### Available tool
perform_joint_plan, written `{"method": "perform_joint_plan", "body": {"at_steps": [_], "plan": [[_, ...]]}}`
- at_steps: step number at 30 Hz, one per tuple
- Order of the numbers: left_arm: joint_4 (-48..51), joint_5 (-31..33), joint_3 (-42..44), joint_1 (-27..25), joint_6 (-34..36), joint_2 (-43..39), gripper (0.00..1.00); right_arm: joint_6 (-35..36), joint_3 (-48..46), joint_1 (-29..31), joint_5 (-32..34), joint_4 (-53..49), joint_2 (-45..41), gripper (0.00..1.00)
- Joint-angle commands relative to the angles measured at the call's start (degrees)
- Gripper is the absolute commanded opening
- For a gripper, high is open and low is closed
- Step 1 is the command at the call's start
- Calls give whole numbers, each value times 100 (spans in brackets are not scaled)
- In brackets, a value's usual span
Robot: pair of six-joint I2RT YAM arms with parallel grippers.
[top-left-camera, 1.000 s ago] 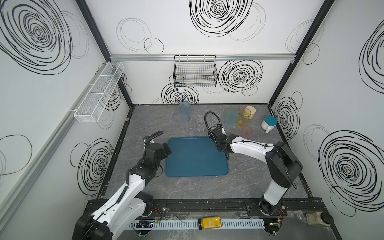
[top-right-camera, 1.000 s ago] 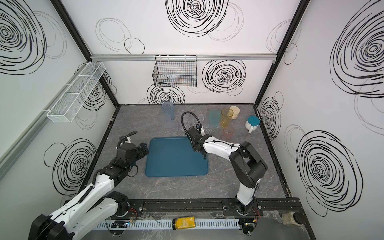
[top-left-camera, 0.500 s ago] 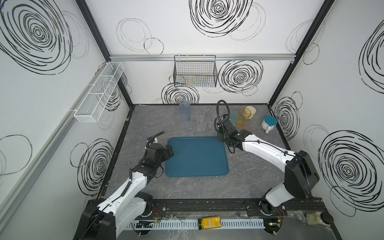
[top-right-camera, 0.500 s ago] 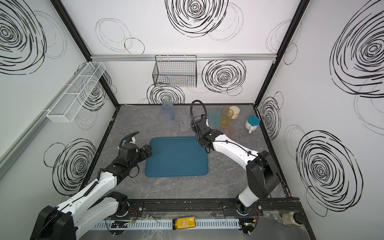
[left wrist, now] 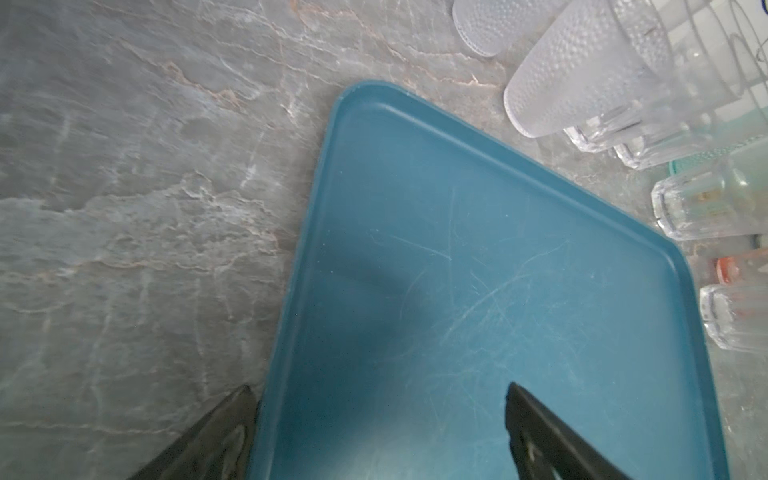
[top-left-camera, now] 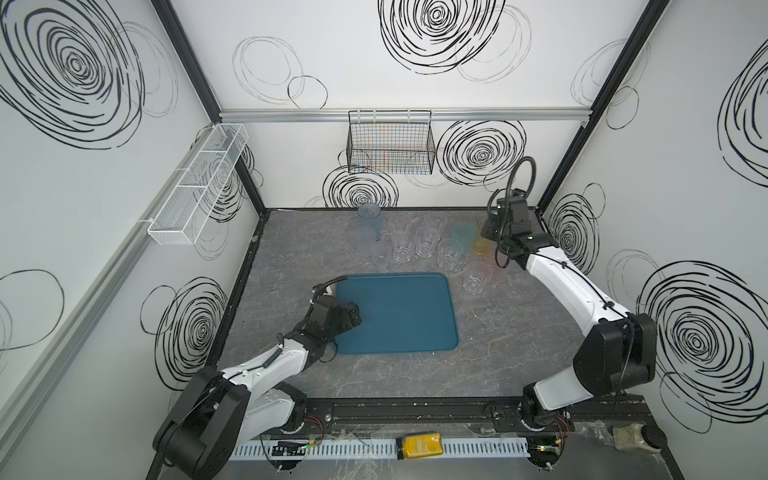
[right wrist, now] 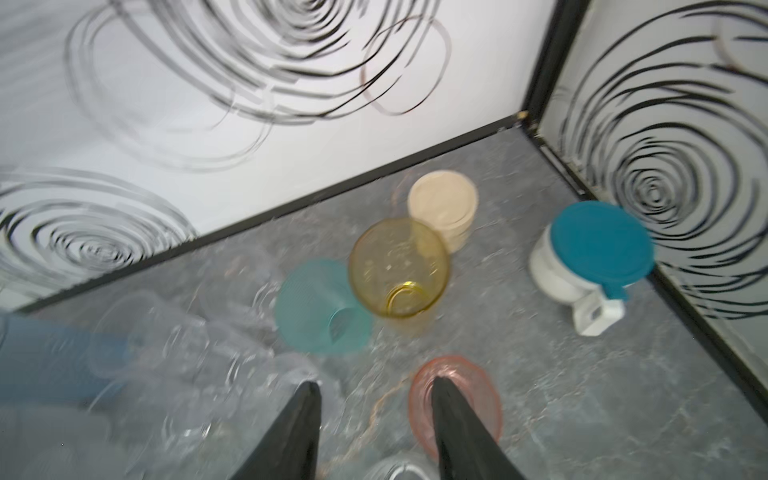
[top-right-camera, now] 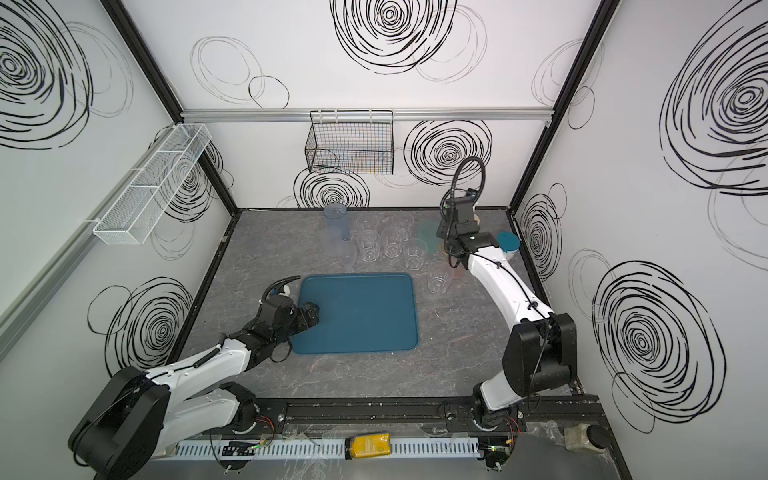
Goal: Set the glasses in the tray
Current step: 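Lower the right gripper over the yellow glass and close around its rim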
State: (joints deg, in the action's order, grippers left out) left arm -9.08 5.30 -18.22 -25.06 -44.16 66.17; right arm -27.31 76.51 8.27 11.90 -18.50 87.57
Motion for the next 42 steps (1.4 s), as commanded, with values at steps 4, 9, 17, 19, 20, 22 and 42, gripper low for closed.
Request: {"method": "perform_joint_plan", "body": {"at_steps": [4, 9, 17, 19, 20, 22, 42], "plan": [[-94, -308, -125, -296, -16, -89, 96, -291, 213, -889, -628, 107, 414, 51], [486, -98, -431, -17, 393, -624, 96, -296, 120, -1115, -1315, 360, 647, 51], [374, -92, -280, 249, 336, -801, 96, -398, 88, -1101, -1742, 525, 917, 45], [384, -99, -282, 308, 349, -828, 96, -398, 117, -1104, -1697, 476, 993, 43], [377, -95, -279, 330, 356, -850, 96, -403, 116, -1104, -1672, 473, 1031, 43], [370, -99, -292, 352, 371, -891, 96, -415, 131, -1117, -1682, 505, 1113, 41], [391, 50, -166, 414, 435, -966, 96, -381, 1261, -1007, -1614, -333, 2304, 23]]}}
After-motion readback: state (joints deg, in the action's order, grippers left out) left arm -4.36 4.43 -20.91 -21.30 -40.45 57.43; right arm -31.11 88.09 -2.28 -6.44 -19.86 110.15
